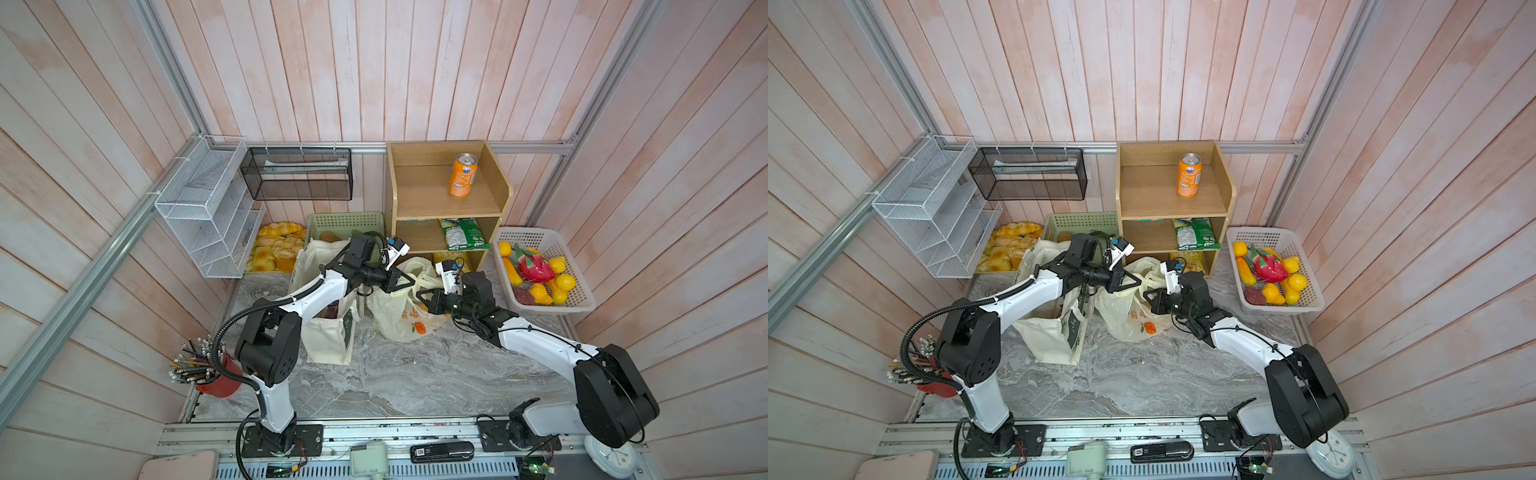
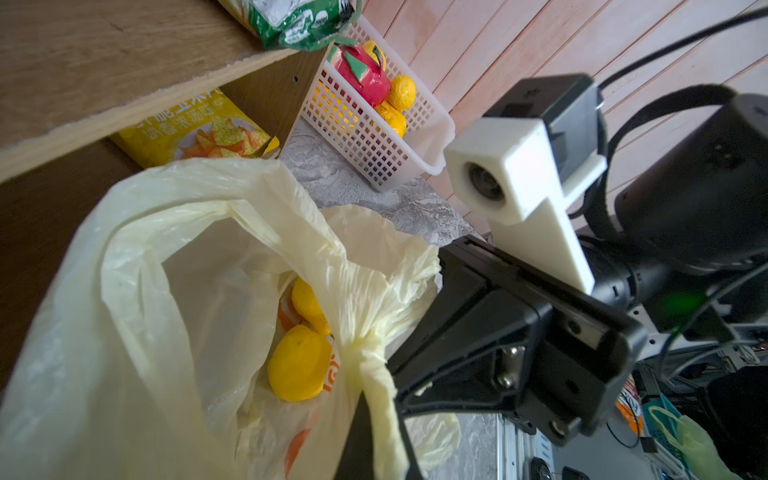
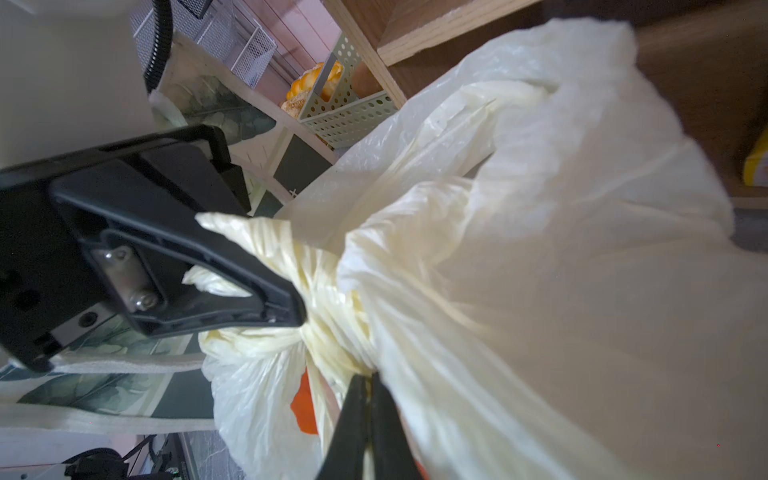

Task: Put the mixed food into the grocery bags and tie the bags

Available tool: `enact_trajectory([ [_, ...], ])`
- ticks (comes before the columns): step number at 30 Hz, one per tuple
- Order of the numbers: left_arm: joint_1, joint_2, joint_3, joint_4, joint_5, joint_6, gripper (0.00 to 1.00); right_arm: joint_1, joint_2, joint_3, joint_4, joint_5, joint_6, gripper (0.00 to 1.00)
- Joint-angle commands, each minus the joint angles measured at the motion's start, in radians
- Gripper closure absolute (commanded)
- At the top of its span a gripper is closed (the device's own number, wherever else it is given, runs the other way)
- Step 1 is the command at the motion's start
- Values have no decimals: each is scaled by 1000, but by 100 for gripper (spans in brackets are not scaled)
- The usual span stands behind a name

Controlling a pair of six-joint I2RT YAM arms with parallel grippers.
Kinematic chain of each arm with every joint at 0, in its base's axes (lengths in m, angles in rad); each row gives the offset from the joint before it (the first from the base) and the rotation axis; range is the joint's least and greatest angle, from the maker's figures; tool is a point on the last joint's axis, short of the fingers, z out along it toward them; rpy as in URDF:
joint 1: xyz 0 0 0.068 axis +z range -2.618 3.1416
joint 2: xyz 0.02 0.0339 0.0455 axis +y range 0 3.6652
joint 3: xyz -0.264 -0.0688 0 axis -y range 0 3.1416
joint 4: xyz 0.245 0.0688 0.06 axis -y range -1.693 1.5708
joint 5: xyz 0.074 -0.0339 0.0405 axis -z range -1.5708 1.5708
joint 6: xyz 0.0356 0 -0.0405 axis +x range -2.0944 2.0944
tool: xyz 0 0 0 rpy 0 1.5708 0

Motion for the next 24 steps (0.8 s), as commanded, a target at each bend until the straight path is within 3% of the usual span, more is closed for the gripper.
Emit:
enact_trajectory([
  [1, -10, -51, -13, 34, -74, 31, 100, -19, -77, 5, -54, -14, 40, 59],
  [4, -20, -96, -59, 99, -134, 27, 100, -59, -141, 19, -90, -32, 129, 45],
  [8, -36, -146, -123, 188, -212, 30, 100, -94, -194, 29, -79, -72, 266, 38],
  [17, -55, -194, -185, 280, -268, 18, 100, -55, -183, -16, 170, -160, 577, 30],
  [24, -69, -198, -183, 280, -268, 30, 100, -17, -107, -17, 274, -150, 672, 30],
])
